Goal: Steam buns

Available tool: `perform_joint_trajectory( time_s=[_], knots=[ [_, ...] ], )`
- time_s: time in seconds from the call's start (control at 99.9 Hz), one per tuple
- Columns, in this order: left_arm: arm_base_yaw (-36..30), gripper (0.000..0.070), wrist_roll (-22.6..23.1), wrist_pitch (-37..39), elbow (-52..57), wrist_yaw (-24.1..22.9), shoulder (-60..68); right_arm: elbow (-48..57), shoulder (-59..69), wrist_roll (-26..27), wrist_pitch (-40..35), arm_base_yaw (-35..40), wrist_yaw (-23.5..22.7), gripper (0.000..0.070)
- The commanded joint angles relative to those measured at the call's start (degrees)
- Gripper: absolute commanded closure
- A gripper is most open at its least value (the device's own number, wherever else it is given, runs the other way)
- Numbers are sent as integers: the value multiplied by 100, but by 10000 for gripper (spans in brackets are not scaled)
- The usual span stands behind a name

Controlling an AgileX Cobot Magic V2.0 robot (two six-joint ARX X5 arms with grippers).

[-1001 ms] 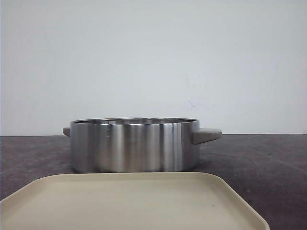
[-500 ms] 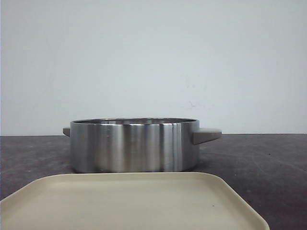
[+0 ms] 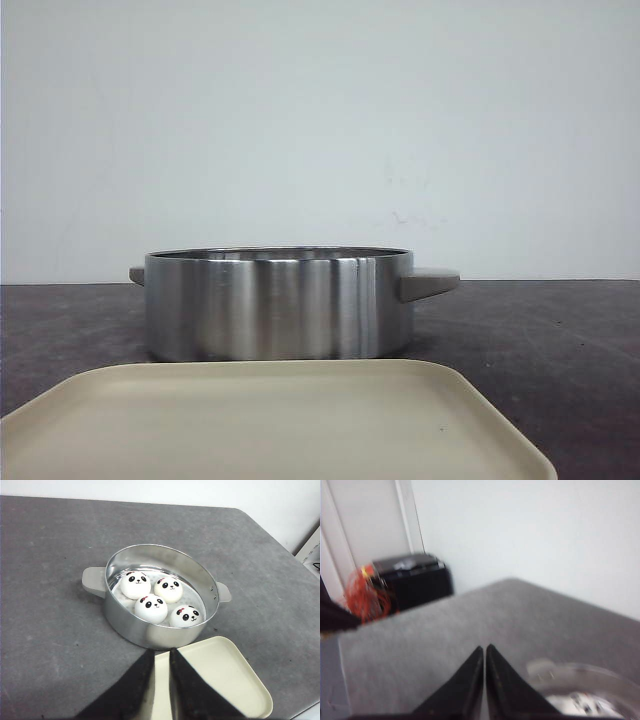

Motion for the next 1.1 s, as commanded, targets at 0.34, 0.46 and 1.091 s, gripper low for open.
perform_joint_trajectory(
  time_s=[0.34,0.46,1.091],
  knots=[
    [-48,697,-37,63,96,15,4,-3217,-2734,-1045,1082,-2603,898,694],
    [-48,697,-37,63,96,15,4,-3943,-3748,-1043,1038,-3421,892,694],
    [-48,697,-37,61,98,17,-4,-4610,-5060,-352,-1084,-5101,173,694]
  ],
)
